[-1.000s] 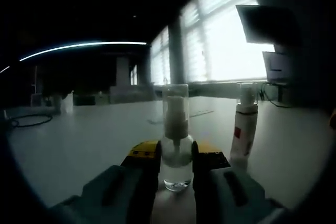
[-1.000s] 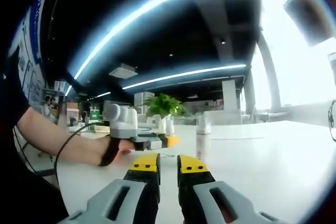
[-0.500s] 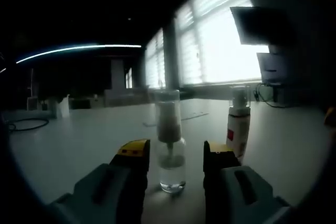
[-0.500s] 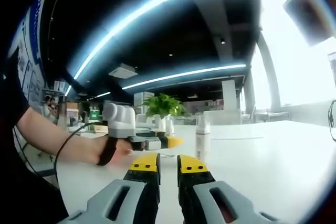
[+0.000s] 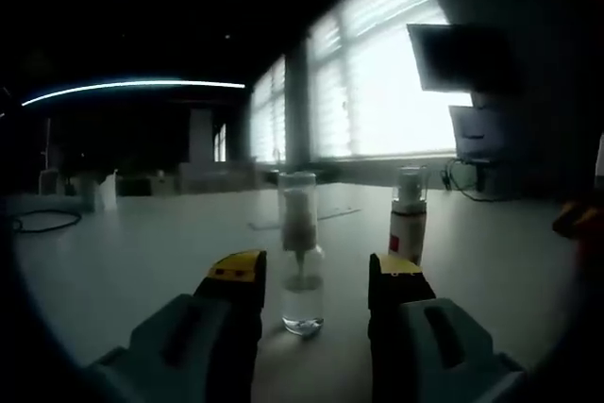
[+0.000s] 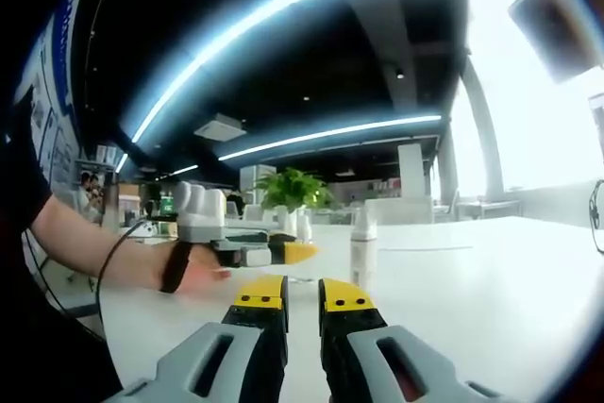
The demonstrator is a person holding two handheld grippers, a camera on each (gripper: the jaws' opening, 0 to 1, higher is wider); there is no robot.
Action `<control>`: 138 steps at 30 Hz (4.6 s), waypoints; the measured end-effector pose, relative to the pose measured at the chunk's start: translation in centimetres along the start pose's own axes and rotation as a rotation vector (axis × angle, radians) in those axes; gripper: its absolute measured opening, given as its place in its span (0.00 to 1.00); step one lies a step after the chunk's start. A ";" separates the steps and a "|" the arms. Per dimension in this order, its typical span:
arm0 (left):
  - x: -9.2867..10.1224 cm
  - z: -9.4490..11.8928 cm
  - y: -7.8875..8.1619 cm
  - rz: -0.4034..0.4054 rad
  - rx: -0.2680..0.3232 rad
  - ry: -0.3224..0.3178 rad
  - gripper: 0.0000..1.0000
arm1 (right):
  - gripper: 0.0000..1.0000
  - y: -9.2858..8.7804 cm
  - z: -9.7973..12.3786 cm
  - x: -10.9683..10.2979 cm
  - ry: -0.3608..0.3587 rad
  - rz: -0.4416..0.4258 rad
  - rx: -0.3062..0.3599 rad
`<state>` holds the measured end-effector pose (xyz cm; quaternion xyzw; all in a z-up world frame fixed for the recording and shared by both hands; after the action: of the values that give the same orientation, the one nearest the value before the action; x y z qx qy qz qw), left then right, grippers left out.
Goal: Clamp pump bottle remove cover press pump head put on cover
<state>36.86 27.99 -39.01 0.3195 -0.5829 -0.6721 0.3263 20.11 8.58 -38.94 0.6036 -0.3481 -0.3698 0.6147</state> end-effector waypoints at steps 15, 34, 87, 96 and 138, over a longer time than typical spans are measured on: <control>-0.3 5.4 2.3 -0.016 0.046 -0.047 0.35 | 0.08 0.1 0.1 -0.3 0.000 -0.009 0.003; 0.6 10.2 3.6 -0.021 0.095 -0.100 0.29 | 0.08 0.1 0.2 -0.1 -0.004 -0.012 0.011; 0.2 17.1 -1.1 0.080 0.147 -0.109 0.29 | 0.22 0.0 0.1 -0.5 0.021 0.015 -0.011; 0.5 17.2 -1.0 0.097 0.152 -0.107 0.29 | 0.22 -0.2 -0.1 -0.4 0.018 0.018 -0.021; 5.0 8.0 3.2 0.122 0.072 -0.071 0.29 | 0.20 0.0 0.3 0.3 0.004 -0.023 -0.002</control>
<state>27.62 28.19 -35.17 0.2708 -0.6365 -0.6403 0.3341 20.03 8.20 -38.96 0.6077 -0.3394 -0.3760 0.6117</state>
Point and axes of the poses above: the point that each gripper's makers call its tool centre point, and the gripper's own axes: z roughly backward along the fingers, x roughly to its right, y roughly out of its top, the point moved 8 cm from there along z, roughly backward along the fingers, and after that the axes turned 8 degrees about -x, right-handed, at the moved point
